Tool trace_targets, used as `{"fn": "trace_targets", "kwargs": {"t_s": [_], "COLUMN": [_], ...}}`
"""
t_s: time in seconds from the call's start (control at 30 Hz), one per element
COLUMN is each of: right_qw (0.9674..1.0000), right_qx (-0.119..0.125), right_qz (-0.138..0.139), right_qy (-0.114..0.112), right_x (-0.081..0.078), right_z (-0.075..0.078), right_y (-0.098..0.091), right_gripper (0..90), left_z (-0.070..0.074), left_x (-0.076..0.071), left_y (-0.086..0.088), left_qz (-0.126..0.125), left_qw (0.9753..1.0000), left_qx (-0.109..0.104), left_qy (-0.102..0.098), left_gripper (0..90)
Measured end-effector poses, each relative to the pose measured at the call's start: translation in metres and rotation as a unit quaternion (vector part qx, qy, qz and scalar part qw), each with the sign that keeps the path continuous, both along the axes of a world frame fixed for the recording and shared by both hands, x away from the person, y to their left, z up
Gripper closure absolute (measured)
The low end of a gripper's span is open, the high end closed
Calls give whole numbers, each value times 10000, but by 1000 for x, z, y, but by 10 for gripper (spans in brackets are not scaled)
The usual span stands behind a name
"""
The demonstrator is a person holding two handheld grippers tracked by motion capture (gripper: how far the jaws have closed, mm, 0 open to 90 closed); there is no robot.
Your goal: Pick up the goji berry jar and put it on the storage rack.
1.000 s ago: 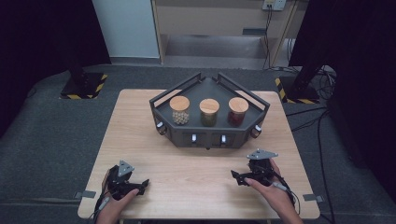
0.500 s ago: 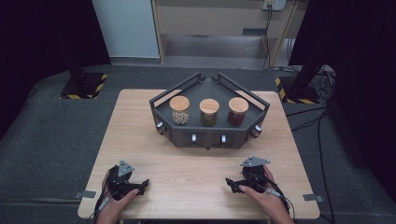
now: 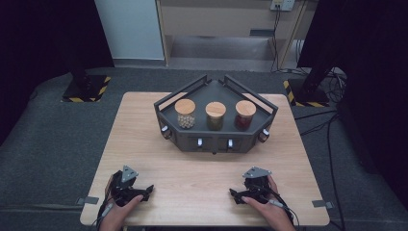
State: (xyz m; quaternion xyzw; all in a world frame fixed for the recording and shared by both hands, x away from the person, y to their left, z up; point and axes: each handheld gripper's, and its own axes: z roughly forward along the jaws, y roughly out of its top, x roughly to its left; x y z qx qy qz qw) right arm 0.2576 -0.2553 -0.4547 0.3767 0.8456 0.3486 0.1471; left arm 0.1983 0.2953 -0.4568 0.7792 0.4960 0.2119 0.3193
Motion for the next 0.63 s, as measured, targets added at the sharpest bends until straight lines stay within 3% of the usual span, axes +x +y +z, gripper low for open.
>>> {"fn": "trace_targets", "kwargs": {"t_s": [0.17, 0.63], "right_qw": [9999, 9999], "right_qx": [74, 73], "right_qz": [-18, -31], "right_qy": [-134, -140], "right_x": [-6, -6], "right_z": [-6, -6], "right_y": [-1, -1], "right_gripper": [7, 6], "left_z": [0, 0], "left_x": [0, 0], "left_y": [0, 0], "left_qz": [0, 11], "left_qw": [10000, 10000], "left_qx": [0, -2], "left_qy": [1, -1], "left_gripper": [0, 0]}}
